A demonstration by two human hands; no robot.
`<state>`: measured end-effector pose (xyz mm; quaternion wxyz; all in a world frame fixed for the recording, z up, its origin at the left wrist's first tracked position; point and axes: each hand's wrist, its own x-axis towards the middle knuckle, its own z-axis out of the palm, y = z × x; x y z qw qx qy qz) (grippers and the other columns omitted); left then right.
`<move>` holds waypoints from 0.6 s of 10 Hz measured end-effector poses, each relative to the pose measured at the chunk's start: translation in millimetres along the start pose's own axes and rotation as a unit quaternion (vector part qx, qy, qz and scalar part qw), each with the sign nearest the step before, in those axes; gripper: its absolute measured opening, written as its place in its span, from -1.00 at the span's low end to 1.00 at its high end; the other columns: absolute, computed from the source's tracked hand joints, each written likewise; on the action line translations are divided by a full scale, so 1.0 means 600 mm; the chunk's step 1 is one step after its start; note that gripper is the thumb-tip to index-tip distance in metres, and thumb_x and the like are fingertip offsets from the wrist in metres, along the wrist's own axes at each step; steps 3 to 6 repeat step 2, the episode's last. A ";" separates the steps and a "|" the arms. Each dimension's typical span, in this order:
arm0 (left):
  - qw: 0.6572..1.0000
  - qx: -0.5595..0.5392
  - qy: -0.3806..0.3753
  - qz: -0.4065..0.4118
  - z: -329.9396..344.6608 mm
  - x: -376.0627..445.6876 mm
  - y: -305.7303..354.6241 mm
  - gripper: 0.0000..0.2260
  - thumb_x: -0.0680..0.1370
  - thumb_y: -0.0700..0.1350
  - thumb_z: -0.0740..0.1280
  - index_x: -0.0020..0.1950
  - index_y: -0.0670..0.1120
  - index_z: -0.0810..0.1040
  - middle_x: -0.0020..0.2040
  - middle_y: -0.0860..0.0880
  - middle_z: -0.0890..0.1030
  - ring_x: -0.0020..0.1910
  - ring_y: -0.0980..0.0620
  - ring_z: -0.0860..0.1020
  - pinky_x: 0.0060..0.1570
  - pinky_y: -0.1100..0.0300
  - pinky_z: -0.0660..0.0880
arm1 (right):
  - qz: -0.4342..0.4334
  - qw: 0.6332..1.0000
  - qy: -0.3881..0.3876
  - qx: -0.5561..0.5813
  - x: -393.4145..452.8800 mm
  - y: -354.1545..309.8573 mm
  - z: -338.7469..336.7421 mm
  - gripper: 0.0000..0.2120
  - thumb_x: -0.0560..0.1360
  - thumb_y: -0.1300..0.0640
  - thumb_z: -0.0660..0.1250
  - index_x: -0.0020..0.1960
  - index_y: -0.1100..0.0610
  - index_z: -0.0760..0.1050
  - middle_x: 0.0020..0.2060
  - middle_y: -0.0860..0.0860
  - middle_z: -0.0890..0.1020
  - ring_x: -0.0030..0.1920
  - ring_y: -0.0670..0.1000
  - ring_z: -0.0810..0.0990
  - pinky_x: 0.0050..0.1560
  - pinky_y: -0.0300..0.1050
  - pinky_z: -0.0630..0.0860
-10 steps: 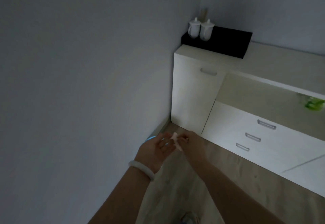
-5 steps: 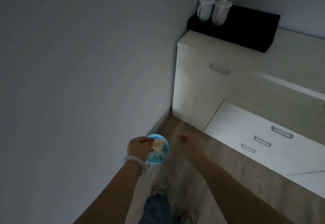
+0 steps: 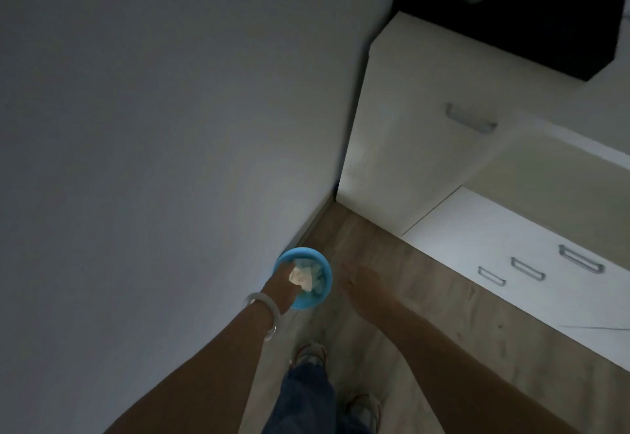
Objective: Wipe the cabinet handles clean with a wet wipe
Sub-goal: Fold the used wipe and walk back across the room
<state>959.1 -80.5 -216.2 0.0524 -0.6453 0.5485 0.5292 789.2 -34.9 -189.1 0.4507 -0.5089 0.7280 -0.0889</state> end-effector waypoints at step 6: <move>1.000 0.001 0.013 0.015 -0.013 -0.004 -0.014 -0.51 0.64 -0.20 0.21 0.56 -0.11 0.17 0.52 -0.15 0.27 0.48 -0.10 0.29 0.36 0.19 0.23 | 0.017 1.000 0.009 0.004 0.030 0.002 0.016 -0.69 0.59 0.16 0.19 0.27 0.28 0.49 0.06 0.15 0.59 0.00 0.02 0.50 0.02 -0.14 0.38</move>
